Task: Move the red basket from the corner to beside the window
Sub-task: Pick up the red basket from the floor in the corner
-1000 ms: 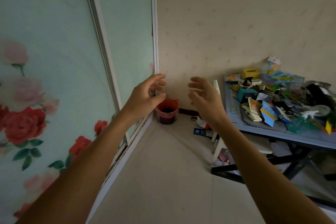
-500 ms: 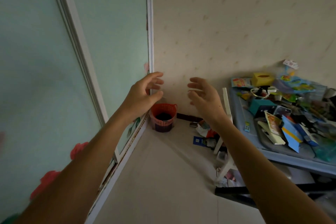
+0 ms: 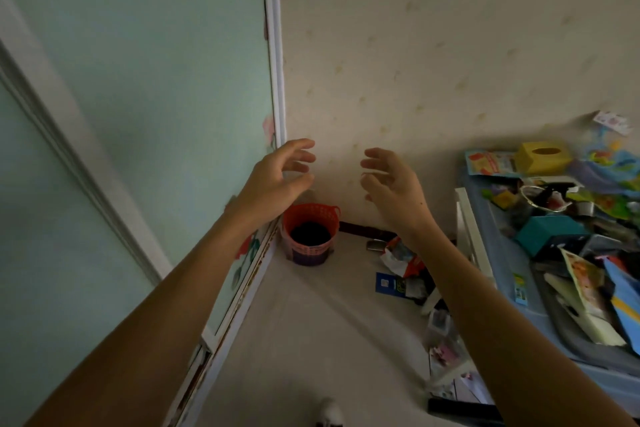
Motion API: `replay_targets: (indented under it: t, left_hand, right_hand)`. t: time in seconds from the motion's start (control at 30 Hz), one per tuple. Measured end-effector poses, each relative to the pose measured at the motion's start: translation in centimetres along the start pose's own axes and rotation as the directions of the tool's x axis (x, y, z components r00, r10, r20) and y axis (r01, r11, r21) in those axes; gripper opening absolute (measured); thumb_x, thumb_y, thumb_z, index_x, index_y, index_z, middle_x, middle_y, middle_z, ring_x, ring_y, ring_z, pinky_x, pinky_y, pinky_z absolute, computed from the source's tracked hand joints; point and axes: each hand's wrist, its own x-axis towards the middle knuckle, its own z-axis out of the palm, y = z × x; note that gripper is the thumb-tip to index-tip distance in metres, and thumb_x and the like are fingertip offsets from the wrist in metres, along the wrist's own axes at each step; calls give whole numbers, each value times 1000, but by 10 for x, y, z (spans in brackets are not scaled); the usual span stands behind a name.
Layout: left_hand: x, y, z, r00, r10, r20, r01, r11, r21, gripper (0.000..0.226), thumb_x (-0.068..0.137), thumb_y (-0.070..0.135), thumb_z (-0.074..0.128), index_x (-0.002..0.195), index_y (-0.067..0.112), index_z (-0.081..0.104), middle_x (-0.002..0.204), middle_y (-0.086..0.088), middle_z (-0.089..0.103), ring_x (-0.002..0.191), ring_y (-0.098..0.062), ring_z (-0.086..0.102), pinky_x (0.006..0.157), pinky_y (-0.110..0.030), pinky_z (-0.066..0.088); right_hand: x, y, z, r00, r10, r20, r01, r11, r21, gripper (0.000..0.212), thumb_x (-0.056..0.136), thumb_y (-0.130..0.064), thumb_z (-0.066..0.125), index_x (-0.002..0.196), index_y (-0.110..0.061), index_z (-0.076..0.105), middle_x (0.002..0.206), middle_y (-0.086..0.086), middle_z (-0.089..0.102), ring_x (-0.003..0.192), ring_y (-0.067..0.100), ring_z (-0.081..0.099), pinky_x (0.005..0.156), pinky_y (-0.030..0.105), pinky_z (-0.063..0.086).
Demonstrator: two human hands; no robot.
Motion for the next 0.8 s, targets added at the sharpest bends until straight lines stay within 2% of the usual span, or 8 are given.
replay_targets:
  t: [0.27, 0.37, 0.47, 0.57, 0.67, 0.73, 0.8]
  left_hand:
    - [165, -78, 17, 997, -77, 17, 77, 997, 9, 49, 90, 15, 60, 137, 27, 53, 122, 7, 64, 110, -4, 61, 92, -30, 52]
    - [217, -110, 17, 992, -120, 24, 120, 993, 2, 49, 90, 14, 60, 137, 26, 53, 122, 6, 65, 110, -6, 61, 94, -33, 53]
    - [260, -145, 17, 985, -171, 29, 171, 985, -12, 48, 90, 15, 61, 136, 26, 54, 122, 5, 65, 110, -6, 61, 95, -33, 52]
    - [307, -192, 21, 975, -216, 48, 217, 976, -29, 46, 90, 16, 61, 134, 27, 55, 121, 6, 65, 110, -5, 60, 92, -30, 53]
    - [357, -246, 28, 961, -265, 75, 270, 960, -76, 44, 88, 18, 61, 130, 31, 56, 117, 8, 65, 105, -5, 62, 82, -27, 53]
    - [387, -283, 35, 952, -293, 89, 301, 949, -98, 44, 85, 22, 61, 127, 34, 57, 115, 9, 65, 102, -7, 64, 77, -29, 54]
    - [413, -320, 44, 937, -331, 109, 342, 934, -101, 45, 80, 27, 61, 123, 38, 57, 115, 10, 65, 101, -9, 66, 80, -35, 57]
  right_hand:
    - [176, 65, 31, 997, 50, 54, -49, 999, -16, 48, 100, -18, 60, 147, -22, 54, 136, -4, 63, 122, 19, 65, 97, 41, 61]
    - [235, 84, 46, 994, 83, 65, -82, 996, -20, 47, 100, -19, 60, 147, -23, 54, 136, -4, 63, 122, 19, 65, 96, 40, 61]
    - [281, 105, 62, 989, 115, 96, -112, 993, -33, 48, 100, -19, 61, 148, -22, 54, 134, -5, 62, 122, 19, 65, 89, 32, 59]
    - [331, 132, 80, 981, 162, 107, -157, 986, -54, 49, 99, -19, 61, 148, -23, 54, 136, -4, 62, 121, 20, 65, 86, 28, 58]
    - [380, 163, 101, 970, 221, 102, -211, 973, -97, 49, 99, -20, 61, 148, -23, 54, 133, -5, 62, 120, 20, 66, 91, 36, 61]
    - [411, 187, 117, 964, 245, 103, -232, 965, -125, 49, 100, -20, 61, 148, -22, 54, 130, -7, 61, 120, 20, 66, 91, 37, 61]
    - [439, 214, 133, 956, 277, 95, -263, 954, -142, 49, 100, -22, 60, 149, -22, 53, 132, -6, 61, 120, 19, 66, 90, 36, 61]
